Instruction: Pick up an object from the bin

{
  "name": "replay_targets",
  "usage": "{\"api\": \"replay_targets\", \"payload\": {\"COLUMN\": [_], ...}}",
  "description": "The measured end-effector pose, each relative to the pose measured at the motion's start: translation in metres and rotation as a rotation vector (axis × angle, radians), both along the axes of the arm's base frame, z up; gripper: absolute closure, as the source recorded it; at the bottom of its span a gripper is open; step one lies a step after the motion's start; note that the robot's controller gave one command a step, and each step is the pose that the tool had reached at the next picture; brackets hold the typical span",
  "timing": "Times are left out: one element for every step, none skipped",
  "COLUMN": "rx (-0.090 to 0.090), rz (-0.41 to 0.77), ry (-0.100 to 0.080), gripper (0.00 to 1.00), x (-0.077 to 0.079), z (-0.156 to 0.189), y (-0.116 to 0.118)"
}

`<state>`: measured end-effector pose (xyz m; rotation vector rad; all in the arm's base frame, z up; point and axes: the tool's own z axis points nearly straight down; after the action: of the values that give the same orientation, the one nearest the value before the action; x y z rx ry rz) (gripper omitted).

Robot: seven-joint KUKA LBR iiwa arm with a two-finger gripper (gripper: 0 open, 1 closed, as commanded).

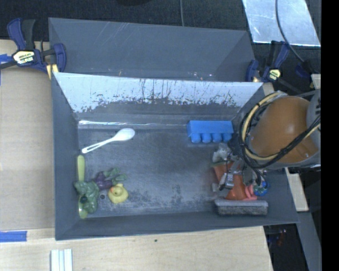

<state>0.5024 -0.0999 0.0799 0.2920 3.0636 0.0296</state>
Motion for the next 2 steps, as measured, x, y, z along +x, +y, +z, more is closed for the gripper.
{"api": "replay_targets", "payload": {"rx": [0.000, 0.001], "rz": [-0.001, 0.001], "ry": [0.000, 0.014], "gripper": [1.00, 1.00], "x": [0.000, -0.004], "z": [0.000, 0.028], "y": [0.000, 0.000]}}
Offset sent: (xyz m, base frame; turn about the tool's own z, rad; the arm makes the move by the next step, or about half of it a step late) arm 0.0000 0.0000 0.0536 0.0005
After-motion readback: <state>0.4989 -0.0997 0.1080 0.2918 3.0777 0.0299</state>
